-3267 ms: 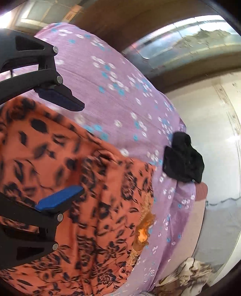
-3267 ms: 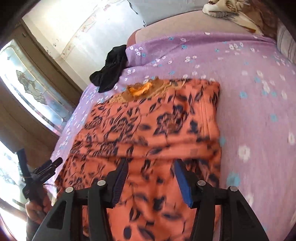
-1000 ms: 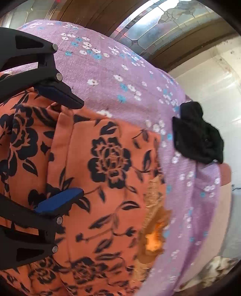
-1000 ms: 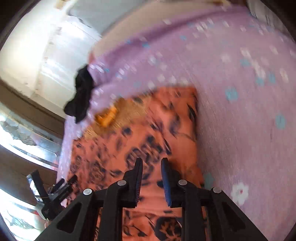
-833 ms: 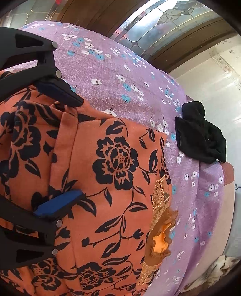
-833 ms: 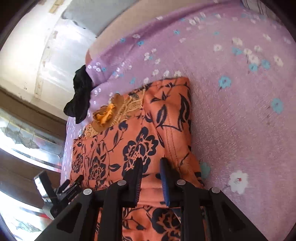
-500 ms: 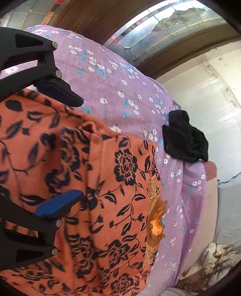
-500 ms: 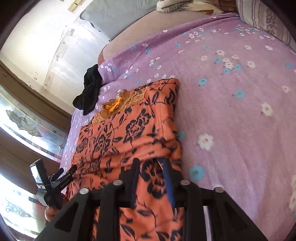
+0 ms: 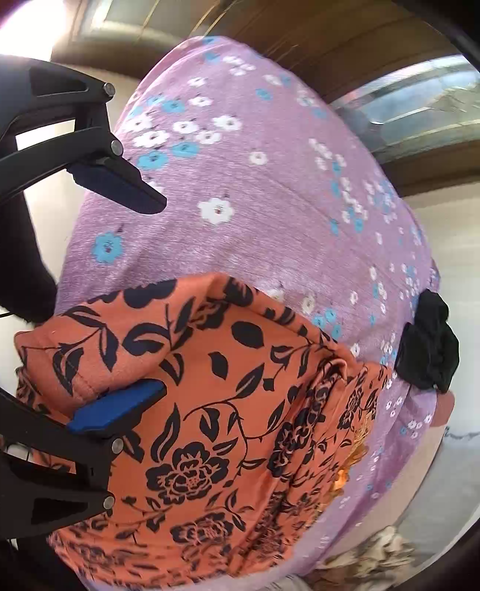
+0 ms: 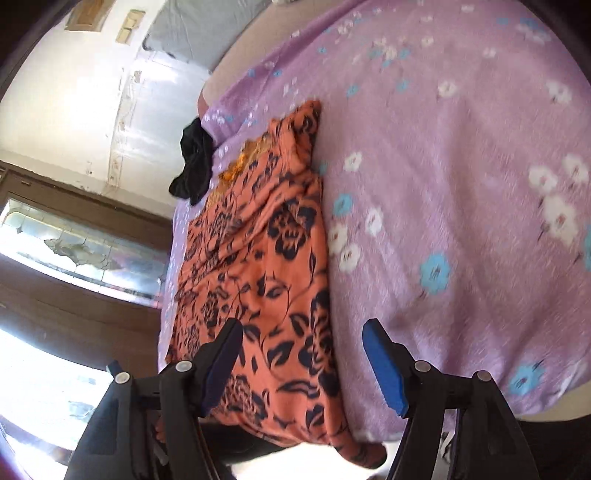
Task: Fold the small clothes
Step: 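Lift the hem with both grippers and fold it toward the collar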
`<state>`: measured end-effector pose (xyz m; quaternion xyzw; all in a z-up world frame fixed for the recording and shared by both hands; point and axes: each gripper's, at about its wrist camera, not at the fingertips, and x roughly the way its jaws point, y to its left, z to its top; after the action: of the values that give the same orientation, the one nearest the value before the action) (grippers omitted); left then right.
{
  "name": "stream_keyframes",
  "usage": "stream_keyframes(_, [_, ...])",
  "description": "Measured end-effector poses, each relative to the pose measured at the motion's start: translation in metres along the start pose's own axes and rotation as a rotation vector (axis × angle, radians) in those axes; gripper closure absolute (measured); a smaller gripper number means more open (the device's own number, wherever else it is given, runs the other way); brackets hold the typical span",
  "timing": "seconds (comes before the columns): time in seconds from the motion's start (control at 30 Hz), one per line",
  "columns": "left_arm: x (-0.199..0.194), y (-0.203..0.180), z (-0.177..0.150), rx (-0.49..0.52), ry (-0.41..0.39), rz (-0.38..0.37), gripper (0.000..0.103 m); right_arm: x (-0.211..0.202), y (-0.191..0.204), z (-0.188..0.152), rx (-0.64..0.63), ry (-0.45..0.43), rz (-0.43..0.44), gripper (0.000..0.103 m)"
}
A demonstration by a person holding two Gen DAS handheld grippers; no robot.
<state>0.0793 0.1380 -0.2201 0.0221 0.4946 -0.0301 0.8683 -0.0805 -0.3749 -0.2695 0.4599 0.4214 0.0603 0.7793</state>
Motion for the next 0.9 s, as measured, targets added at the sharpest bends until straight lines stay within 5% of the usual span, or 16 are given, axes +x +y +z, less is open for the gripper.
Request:
stream_keyframes(0.2, [0.001, 0.004, 0.003, 0.047, 0.04, -0.032, 0.012, 0.035, 0.015, -0.039, -0.016, 0.167, 0.141, 0.032])
stream_keyframes(0.43, [-0.021, 0.023, 0.03, 0.015, -0.029, -0.075, 0.012, 0.023, 0.008, -0.035, -0.013, 0.119, 0.145, 0.032])
stream_keyframes(0.57, [-0.002, 0.014, 0.044, 0.031, 0.025, -0.12, 0.012, 0.038, -0.002, -0.032, 0.055, 0.165, 0.173, 0.032])
stream_keyframes(0.67, [0.021, -0.005, 0.04, 0.108, 0.09, -0.04, 0.012, 0.041, -0.002, -0.032, 0.067, 0.166, 0.177, 0.032])
stream_keyframes(0.73, [0.033, -0.014, 0.031, 0.197, 0.129, 0.094, 0.011, 0.042, -0.004, -0.031, 0.085, 0.164, 0.188, 0.032])
stream_keyframes(0.8, [0.024, -0.009, 0.025, 0.235, 0.102, 0.13, 0.01, 0.04, -0.008, -0.028, 0.094, 0.163, 0.197, 0.032])
stream_keyframes(0.9, [0.018, 0.015, 0.014, 0.32, 0.129, 0.327, 0.01, 0.039, -0.011, -0.026, 0.099, 0.164, 0.203, 0.032])
